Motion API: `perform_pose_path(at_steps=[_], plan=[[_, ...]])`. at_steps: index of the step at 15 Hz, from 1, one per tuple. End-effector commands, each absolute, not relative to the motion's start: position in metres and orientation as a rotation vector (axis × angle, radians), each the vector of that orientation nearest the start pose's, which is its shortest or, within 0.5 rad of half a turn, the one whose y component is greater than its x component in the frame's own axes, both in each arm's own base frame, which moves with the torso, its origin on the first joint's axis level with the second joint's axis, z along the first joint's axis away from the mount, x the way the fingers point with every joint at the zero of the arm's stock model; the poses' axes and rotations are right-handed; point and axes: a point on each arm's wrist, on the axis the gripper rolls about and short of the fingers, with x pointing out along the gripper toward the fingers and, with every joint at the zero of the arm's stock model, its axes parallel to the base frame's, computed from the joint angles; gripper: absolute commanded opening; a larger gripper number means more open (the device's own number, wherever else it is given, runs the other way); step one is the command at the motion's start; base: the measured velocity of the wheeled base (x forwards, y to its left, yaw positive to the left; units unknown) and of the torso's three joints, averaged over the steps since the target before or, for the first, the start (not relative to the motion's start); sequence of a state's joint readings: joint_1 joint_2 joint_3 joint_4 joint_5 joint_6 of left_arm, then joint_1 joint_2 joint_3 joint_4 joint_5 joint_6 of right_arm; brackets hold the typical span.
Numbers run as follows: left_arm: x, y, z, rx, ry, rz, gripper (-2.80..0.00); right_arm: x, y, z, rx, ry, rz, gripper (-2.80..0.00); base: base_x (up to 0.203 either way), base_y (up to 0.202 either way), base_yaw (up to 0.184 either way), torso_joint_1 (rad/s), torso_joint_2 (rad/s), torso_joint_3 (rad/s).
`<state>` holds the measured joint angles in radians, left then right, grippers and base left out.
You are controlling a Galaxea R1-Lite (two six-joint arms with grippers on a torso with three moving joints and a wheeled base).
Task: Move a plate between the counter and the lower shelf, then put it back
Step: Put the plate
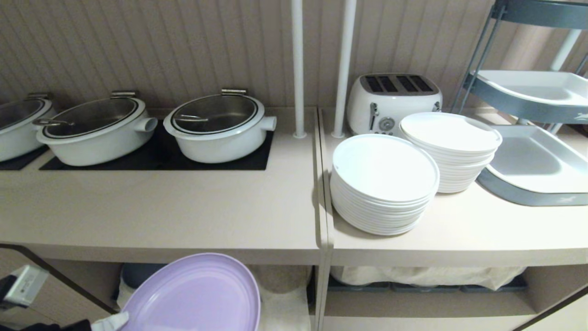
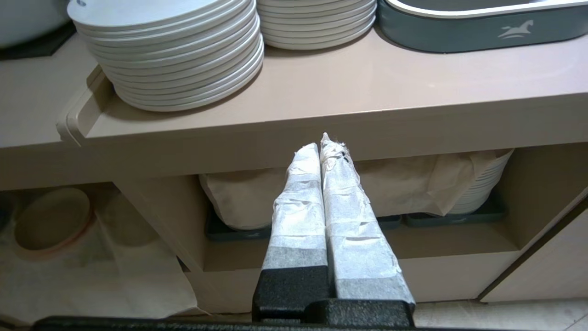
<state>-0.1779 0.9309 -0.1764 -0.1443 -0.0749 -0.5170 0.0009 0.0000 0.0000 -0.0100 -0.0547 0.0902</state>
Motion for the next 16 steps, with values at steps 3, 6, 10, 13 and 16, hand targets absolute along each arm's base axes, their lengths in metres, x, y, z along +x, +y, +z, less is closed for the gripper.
perform_pose_path(at_steps=[3, 6, 10, 13, 16], plan=[[0.0827, -0.0167, 0.1169, -0.473, 0.667, -0.085, -2.80, -0.0228, -0.0013, 0.0766, 0.091, -0.013, -0.053, -2.80, 0.002, 0.146, -0.002, 0.002, 0.00, 0.002], [0.0828, -0.0167, 0.1168, -0.473, 0.667, -0.085, -2.80, -0.0228, -0.0013, 0.0766, 0.091, -0.013, -0.053, -2.80, 0.000, 0.198, -0.001, 0.003, 0.00, 0.003], [0.0829, -0.0168, 0.1173, -0.473, 0.666, -0.088, -2.80, -0.0228, -0.0013, 0.0766, 0.091, -0.013, -0.054, -2.80, 0.000, 0.197, -0.001, 0.004, 0.00, 0.002], [0.0828, -0.0167, 0.1171, -0.473, 0.666, -0.085, -2.80, -0.0228, -0.0013, 0.0766, 0.091, -0.013, -0.053, -2.80, 0.000, 0.196, -0.002, -0.002, 0.00, 0.003], [0.0827, -0.0167, 0.1174, -0.473, 0.664, -0.086, -2.80, -0.0228, -0.0012, 0.0766, 0.091, -0.013, -0.053, -2.80, 0.000, 0.197, 0.000, 0.007, 0.00, 0.003]])
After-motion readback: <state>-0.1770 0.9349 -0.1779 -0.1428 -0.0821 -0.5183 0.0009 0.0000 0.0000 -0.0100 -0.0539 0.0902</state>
